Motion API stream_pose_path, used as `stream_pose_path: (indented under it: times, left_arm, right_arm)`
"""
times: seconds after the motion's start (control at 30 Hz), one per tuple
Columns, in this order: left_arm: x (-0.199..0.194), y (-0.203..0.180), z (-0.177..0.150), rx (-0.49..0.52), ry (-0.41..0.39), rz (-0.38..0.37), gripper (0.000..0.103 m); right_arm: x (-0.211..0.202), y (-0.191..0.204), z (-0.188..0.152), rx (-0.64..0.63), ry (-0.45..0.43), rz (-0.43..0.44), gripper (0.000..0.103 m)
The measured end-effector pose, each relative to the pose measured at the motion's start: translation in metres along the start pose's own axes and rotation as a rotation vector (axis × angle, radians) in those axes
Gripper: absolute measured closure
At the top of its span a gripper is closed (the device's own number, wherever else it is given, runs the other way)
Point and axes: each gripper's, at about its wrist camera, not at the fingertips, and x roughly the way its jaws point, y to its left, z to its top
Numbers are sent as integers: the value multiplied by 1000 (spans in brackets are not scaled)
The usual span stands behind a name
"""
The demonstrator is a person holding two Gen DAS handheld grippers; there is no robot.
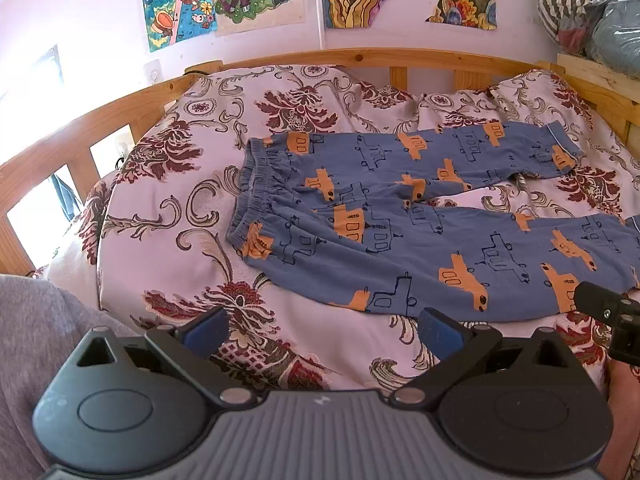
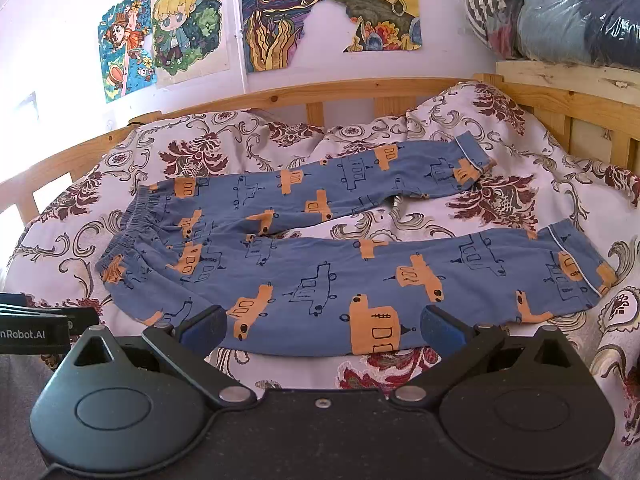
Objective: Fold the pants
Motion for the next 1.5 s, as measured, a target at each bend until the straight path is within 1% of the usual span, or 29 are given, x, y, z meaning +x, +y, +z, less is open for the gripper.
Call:
stream_pose_path:
  times: [0.93,1.23,1.33,1.37,1.4,1.47,1.5]
  left_arm:
    - [0,0,0,3,4,1,0]
    - [2,-5,-3,28,28,17,0]
    - [7,-5,3,25,63,12,0]
    - [8,-4,9,19,88,3,0]
    - [9,-2,14,5,97,-9,0]
    - [11,3,27,-37,79,-31,0]
    - [13,5,34,-38,72,-41,0]
  right_arm:
    - [1,-2,2,5,4,0,1]
    - [3,-1,-1,12,18,-8,1]
    - [6,-6,2,28,28,-16,1]
    - [6,-7,2,37,33,-24,1]
    - [7,-8,4,42,37,-37,1]
    - [10,-11,9,38,41,-70,1]
    - [13,-11,11,23,47,-78,1]
